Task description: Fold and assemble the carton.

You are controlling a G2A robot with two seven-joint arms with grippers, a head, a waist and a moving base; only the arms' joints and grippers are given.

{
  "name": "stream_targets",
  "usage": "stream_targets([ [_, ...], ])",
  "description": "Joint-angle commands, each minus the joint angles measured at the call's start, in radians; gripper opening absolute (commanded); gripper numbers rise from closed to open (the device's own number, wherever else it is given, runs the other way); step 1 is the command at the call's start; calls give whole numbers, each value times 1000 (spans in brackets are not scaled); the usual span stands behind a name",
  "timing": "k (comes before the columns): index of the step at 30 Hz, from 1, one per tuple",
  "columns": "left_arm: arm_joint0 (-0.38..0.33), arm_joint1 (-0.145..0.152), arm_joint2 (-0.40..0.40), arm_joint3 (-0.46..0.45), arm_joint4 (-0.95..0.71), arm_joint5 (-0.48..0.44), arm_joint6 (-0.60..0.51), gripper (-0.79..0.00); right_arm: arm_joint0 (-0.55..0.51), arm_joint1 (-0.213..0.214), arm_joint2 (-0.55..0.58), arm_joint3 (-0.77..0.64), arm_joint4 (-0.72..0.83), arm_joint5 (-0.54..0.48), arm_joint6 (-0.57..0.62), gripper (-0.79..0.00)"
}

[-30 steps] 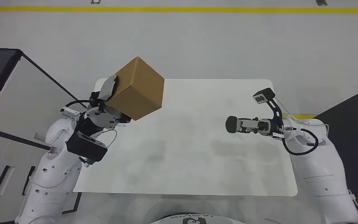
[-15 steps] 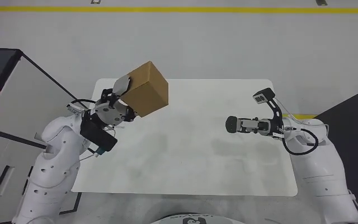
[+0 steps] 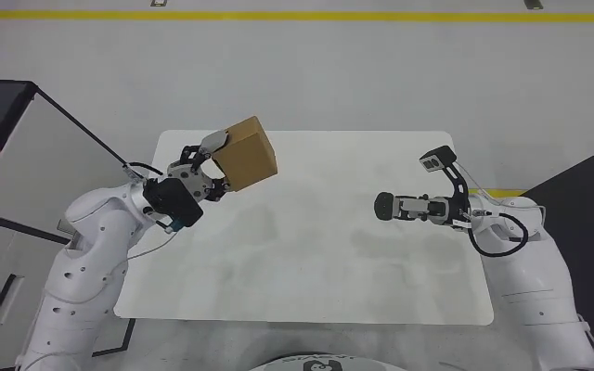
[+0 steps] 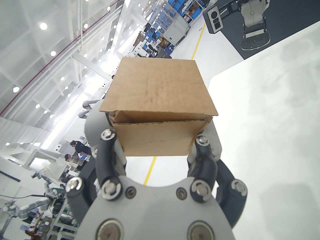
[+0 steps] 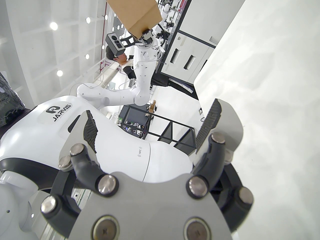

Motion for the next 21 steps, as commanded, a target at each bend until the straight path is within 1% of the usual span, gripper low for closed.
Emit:
stream_targets([
  [1, 7, 0, 9, 5, -12, -34, -42, -785, 0, 0, 0, 0, 0, 0, 0, 0],
  [3, 1, 3, 15, 16, -32, -99, -65, -785, 0, 0, 0, 0, 0, 0, 0, 0],
  [4, -2, 6, 22, 25, -39, -156, -76, -785, 0, 0, 0, 0, 0, 0, 0, 0],
  [6, -12, 8, 24, 36, -54, -205, -111, -785, 0, 0, 0, 0, 0, 0, 0, 0],
  [8, -17, 11, 42, 56, -76, -297, -146, -785, 0, 0, 0, 0, 0, 0, 0, 0],
  [10, -27, 11, 61, 85, -120, -375, -194, -785, 0, 0, 0, 0, 0, 0, 0, 0],
  [12, -37, 7, 83, 108, -185, -421, -243, -785, 0, 0, 0, 0, 0, 0, 0, 0],
  [13, -38, 7, 87, 114, -195, -428, -256, -785, 0, 0, 0, 0, 0, 0, 0, 0],
  [21, -38, 7, 87, 114, -195, -428, -256, -785, 0, 0, 0, 0, 0, 0, 0, 0],
])
